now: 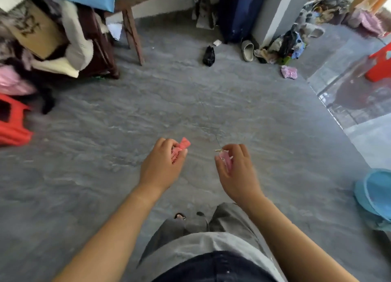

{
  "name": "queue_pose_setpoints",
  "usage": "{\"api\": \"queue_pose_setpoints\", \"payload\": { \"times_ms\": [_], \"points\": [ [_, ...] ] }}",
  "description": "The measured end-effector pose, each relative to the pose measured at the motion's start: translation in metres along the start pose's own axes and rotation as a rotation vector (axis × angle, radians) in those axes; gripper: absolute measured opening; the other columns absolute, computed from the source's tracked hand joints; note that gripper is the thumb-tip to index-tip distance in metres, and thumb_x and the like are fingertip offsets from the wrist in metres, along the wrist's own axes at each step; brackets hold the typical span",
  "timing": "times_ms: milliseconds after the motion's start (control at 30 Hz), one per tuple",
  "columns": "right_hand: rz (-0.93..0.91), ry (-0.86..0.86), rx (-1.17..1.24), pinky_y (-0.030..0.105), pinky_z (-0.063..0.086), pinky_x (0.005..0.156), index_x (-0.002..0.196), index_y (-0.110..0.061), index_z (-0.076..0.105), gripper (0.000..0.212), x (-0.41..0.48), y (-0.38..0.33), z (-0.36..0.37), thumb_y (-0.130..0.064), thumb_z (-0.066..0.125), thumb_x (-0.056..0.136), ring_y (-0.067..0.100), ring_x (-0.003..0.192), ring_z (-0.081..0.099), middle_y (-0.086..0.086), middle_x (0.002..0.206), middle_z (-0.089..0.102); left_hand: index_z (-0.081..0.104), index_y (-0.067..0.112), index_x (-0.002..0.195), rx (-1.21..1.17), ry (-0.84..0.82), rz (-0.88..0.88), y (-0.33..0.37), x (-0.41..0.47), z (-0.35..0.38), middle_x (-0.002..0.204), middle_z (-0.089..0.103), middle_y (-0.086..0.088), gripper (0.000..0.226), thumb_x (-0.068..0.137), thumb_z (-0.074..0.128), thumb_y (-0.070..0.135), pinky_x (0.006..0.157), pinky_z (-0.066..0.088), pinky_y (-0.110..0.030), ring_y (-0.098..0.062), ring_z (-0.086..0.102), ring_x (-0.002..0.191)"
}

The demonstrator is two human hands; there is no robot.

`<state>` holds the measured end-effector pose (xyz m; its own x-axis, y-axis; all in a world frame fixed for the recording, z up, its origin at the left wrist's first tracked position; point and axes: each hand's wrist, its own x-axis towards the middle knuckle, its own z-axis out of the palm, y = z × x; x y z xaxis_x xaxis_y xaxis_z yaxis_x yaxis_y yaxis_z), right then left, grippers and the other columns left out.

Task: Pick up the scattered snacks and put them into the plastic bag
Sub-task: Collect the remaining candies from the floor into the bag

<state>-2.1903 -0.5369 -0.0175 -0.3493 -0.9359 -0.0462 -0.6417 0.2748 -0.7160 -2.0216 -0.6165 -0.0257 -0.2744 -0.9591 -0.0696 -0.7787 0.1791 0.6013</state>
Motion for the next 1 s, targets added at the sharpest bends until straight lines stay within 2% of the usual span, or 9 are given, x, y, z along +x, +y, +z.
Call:
{"api": "queue_pose_setpoints", "payload": {
  "times_ms": [133, 300, 433, 533, 700, 833, 933, 1000],
  "points": [
    [-0.053, -0.103, -0.023, 0.018, 0.031, 0.069, 0.107, -0.009, 0.052, 0.025, 0.056, -0.007, 0.019, -0.024, 0.056, 0.087, 0.022, 0.090, 0.053, 0.005, 0.108, 0.050, 0.055, 0.015, 0.095, -0.015, 0.046, -0.138, -0.019, 0.025, -0.007, 0.102, 0.055, -0.002, 0.023, 0.088, 0.054, 0.037, 0.070, 0.048, -0.038, -0.026, 0.058, 0.087],
    [-0.226, -0.291, -0.037, 0.024, 0.033, 0.073, 0.113, -0.014, 0.051, 0.025, 0.150, -0.026, 0.038, -0.020, 0.052, 0.089, 0.025, 0.098, 0.054, 0.007, 0.113, 0.056, 0.052, 0.015, 0.096, 0.030, 0.169, -0.298, -0.036, 0.073, -0.028, 0.103, 0.057, -0.005, 0.022, 0.090, 0.050, 0.035, 0.071, 0.046, -0.038, -0.028, 0.057, 0.092],
    [-0.421, -0.400, -0.064, 0.026, 0.036, 0.070, 0.117, -0.018, 0.053, 0.026, 0.224, -0.058, 0.057, -0.020, 0.046, 0.092, 0.024, 0.089, 0.056, 0.005, 0.112, 0.053, 0.050, 0.014, 0.098, 0.063, 0.263, -0.432, -0.045, 0.107, -0.046, 0.103, 0.056, -0.007, 0.022, 0.091, 0.048, 0.035, 0.069, 0.048, -0.041, -0.031, 0.059, 0.088],
    [-0.543, -0.504, -0.079, 0.025, 0.037, 0.069, 0.115, -0.017, 0.055, 0.024, 0.259, -0.087, 0.082, -0.022, 0.045, 0.093, 0.017, 0.080, 0.053, 0.004, 0.110, 0.053, 0.051, 0.013, 0.097, 0.056, 0.360, -0.550, -0.057, 0.117, -0.058, 0.104, 0.055, -0.007, 0.022, 0.092, 0.048, 0.034, 0.068, 0.048, -0.041, -0.030, 0.059, 0.085],
    [-0.749, -0.728, -0.102, 0.020, 0.038, 0.067, 0.112, -0.017, 0.058, 0.023, 0.263, -0.139, 0.146, -0.025, 0.046, 0.093, 0.008, 0.073, 0.051, 0.002, 0.106, 0.054, 0.052, 0.014, 0.097, -0.002, 0.505, -0.769, -0.095, 0.092, -0.078, 0.100, 0.057, -0.005, 0.022, 0.092, 0.047, 0.035, 0.068, 0.049, -0.043, -0.028, 0.059, 0.081],
    [-0.886, -0.892, -0.169, 0.020, 0.037, 0.072, 0.115, -0.018, 0.057, 0.026, 0.251, -0.190, 0.208, -0.027, 0.046, 0.093, 0.017, 0.086, 0.056, 0.002, 0.110, 0.053, 0.052, 0.016, 0.103, -0.038, 0.623, -0.960, -0.146, 0.063, -0.103, 0.101, 0.058, -0.005, 0.022, 0.094, 0.045, 0.035, 0.066, 0.046, -0.036, -0.024, 0.057, 0.079],
    [-0.988, -0.980, -0.178, 0.015, 0.033, 0.072, 0.117, -0.018, 0.055, 0.028, 0.241, -0.240, 0.264, -0.029, 0.044, 0.094, 0.007, 0.081, 0.048, 0.001, 0.110, 0.052, 0.051, 0.020, 0.114, -0.094, 0.721, -1.043, -0.194, 0.048, -0.131, 0.110, 0.057, -0.002, 0.027, 0.095, 0.042, 0.037, 0.070, 0.045, -0.033, -0.017, 0.055, 0.084],
    [-1.034, -1.006, -0.171, 0.014, 0.033, 0.073, 0.116, -0.018, 0.056, 0.027, 0.231, -0.279, 0.306, -0.028, 0.044, 0.094, 0.002, 0.081, 0.045, 0.001, 0.109, 0.052, 0.050, 0.021, 0.120, -0.093, 0.735, -1.094, -0.231, 0.040, -0.156, 0.116, 0.057, -0.002, 0.031, 0.095, 0.041, 0.039, 0.072, 0.044, -0.031, -0.018, 0.056, 0.089]
  ]
}}
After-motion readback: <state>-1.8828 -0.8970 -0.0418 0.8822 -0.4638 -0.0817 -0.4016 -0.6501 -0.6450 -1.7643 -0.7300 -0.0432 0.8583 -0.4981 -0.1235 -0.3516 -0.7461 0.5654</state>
